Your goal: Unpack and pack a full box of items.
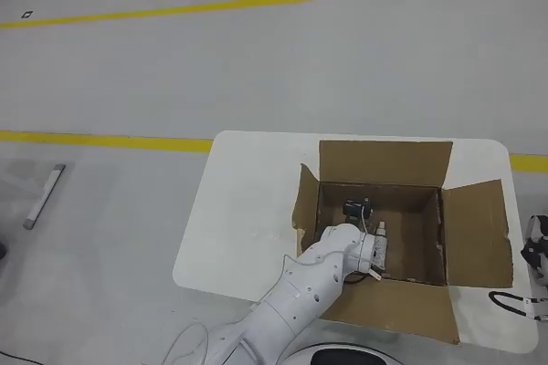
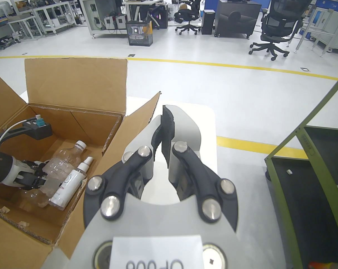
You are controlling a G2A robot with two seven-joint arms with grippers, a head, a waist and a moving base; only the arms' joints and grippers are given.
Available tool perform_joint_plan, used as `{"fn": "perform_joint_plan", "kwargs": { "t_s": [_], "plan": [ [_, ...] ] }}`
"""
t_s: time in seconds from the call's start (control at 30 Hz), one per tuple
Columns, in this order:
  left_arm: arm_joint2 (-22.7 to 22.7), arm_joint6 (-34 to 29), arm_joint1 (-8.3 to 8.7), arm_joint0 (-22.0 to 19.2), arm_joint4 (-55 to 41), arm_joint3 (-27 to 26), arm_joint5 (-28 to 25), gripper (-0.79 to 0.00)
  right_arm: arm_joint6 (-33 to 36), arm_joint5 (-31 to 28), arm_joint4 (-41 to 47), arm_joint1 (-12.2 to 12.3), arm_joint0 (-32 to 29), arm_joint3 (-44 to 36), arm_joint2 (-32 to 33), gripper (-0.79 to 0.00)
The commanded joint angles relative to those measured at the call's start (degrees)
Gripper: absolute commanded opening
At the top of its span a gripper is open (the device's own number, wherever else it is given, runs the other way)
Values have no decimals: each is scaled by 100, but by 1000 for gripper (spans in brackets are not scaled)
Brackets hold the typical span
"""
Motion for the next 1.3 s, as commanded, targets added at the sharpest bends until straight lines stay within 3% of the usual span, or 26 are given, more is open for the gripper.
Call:
{"fn": "perform_joint_plan", "kwargs": {
  "t_s": [0.0,0.13,0.17,0.2,0.3,0.4,0.43,0.47,0.5,0.57,0.63,1.1,1.13,1.17,1.2,1.23,1.27],
  "plan": [
    [2,28,-26,-10,6,60,-25,-329,0,0,0,0,0,0,0,-785],
    [-6,66,-75,-32,17,163,-72,-320,0,0,0,0,0,0,0,-785],
    [-9,70,-86,-37,25,188,-75,-280,0,0,0,0,0,0,0,-785],
    [-12,74,-96,-43,34,205,-80,-191,0,0,0,0,0,0,0,-785],
    [-23,78,-121,-56,77,247,-73,-117,0,0,0,0,0,0,0,-785],
    [-37,73,-142,-62,120,268,-67,-111,0,0,0,0,0,0,0,-785],
    [-44,74,-149,-60,129,273,-64,-139,0,0,0,0,0,0,0,-785],
    [-50,69,-155,-59,138,280,-73,-225,0,0,0,0,0,0,0,-785],
    [-58,66,-160,-60,147,288,-81,-385,0,0,0,0,0,0,0,-785],
    [-83,66,-170,-57,150,301,-93,-486,0,0,0,0,0,0,0,-785],
    [-101,67,-180,-55,166,315,-105,-785,0,0,0,0,0,0,0,-785],
    [-168,-47,-211,-37,486,15,-156,-785,26,-1,-15,0,21,6,5,-785],
    [-182,-72,-207,-23,504,-48,-159,-785,77,1,-54,0,52,12,18,-757],
    [-206,-92,-201,-10,520,-108,-150,-785,120,-10,-46,-2,78,8,33,-680],
    [-220,-122,-194,3,553,-169,-153,-785,204,-104,-6,-1,84,-14,44,-456],
    [-231,-153,-186,16,592,-238,-165,-785,280,-179,82,0,89,-40,102,-99],
    [-251,-179,-177,31,624,-317,-162,-785,367,-176,180,-2,92,-37,184,0]
  ]
}}
